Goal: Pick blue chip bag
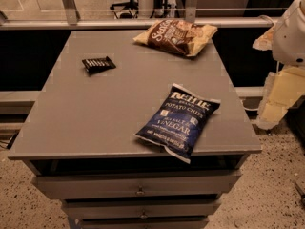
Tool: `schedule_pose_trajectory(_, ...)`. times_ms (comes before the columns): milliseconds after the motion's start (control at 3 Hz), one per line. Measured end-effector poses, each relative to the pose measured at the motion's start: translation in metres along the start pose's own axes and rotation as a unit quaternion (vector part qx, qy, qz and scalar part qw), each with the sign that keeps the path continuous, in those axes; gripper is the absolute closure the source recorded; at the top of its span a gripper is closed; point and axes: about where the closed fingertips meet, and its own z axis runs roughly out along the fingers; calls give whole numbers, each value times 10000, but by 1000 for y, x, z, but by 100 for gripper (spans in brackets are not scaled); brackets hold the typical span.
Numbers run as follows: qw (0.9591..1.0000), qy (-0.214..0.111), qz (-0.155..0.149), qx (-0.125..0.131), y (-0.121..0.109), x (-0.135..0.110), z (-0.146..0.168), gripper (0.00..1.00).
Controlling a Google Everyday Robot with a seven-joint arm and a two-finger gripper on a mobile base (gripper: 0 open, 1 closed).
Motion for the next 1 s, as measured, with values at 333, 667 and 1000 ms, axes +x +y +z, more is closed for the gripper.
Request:
schedule_pose_trajectory(333,10000,0,0,1,0,0,0,0)
schedule_pose_trajectory(667,9999,-67,-94,-91,-7,-8,16,0)
schedule_pose_trajectory(1000,9981,-403,-280,-376,-22,-36,56,0)
